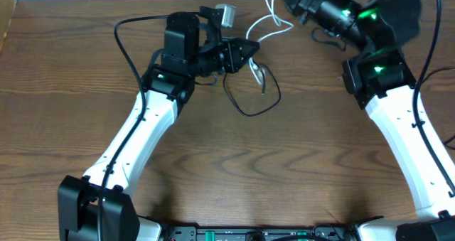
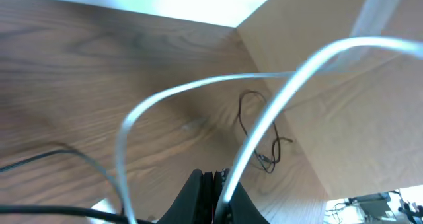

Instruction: Untangle cables

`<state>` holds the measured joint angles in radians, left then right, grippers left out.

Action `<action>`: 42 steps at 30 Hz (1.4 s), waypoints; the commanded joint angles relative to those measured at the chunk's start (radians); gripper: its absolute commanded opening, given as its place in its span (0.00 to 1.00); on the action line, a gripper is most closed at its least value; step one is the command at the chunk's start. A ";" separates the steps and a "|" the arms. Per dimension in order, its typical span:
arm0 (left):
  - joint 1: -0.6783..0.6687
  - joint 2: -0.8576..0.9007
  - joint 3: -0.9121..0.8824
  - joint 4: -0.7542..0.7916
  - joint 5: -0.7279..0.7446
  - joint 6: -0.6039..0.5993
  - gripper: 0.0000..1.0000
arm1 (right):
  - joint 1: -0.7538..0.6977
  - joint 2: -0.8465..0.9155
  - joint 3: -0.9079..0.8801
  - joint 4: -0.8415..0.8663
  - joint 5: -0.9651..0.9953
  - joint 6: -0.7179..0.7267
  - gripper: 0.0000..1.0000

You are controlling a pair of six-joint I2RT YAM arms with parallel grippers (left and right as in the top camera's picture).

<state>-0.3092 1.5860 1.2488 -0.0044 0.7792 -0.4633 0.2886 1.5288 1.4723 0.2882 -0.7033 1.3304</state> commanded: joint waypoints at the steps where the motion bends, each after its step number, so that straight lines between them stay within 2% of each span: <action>1: 0.038 -0.014 -0.002 -0.043 -0.006 0.019 0.07 | -0.031 -0.008 0.006 -0.159 0.100 -0.253 0.01; 5: 0.044 -0.014 -0.002 -0.208 -0.006 0.095 0.07 | -0.051 -0.008 0.006 -0.355 0.209 -0.402 0.01; 9: 0.043 -0.014 -0.002 -0.370 -0.007 0.168 0.07 | -0.052 -0.008 0.006 -0.482 0.306 -0.518 0.01; 13: 0.044 -0.016 -0.001 -0.406 0.003 0.190 0.08 | -0.052 -0.008 0.006 -0.527 0.331 -0.560 0.01; 15: 0.047 -0.032 0.006 -0.404 0.090 0.205 0.08 | -0.053 -0.008 0.006 -0.536 0.333 -0.588 0.01; 19: 0.044 -0.068 0.007 -0.410 0.024 0.205 0.08 | -0.056 -0.008 0.006 -0.543 0.338 -0.587 0.01; 20: 0.043 -0.069 0.007 -0.413 0.020 0.205 0.12 | -0.056 -0.008 0.006 -0.543 0.338 -0.587 0.01; 21: 0.043 -0.069 0.007 -0.419 0.021 0.204 0.23 | -0.056 -0.008 0.006 -0.542 0.338 -0.588 0.01; 24: 0.043 -0.069 0.007 -0.453 0.020 0.205 0.48 | -0.063 -0.008 0.006 -0.539 0.340 -0.626 0.01; 26: 0.043 -0.069 0.007 -0.481 0.016 0.207 0.59 | -0.075 -0.008 0.006 -0.541 0.343 -0.666 0.01; 27: 0.043 -0.069 0.007 -0.499 0.006 0.218 0.60 | -0.081 -0.008 0.006 -0.547 0.347 -0.686 0.01; 30: 0.043 -0.069 0.007 -0.593 -0.118 0.267 0.65 | -0.111 -0.008 0.006 -0.600 0.365 -0.743 0.01; 36: 0.045 -0.069 0.007 -0.813 -0.523 0.268 0.67 | -0.212 -0.008 0.006 -0.770 0.365 -0.897 0.01; 39: 0.044 -0.069 0.007 -0.885 -0.613 0.268 0.67 | -0.272 -0.008 0.006 -0.824 0.365 -0.959 0.01; 42: 0.044 -0.069 0.007 -0.935 -0.636 0.269 0.67 | -0.335 -0.009 0.007 -0.864 0.365 -0.998 0.01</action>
<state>-0.2653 1.5242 1.2453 -0.9119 0.2741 -0.2089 0.0051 1.5291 1.4708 -0.5598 -0.3431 0.4290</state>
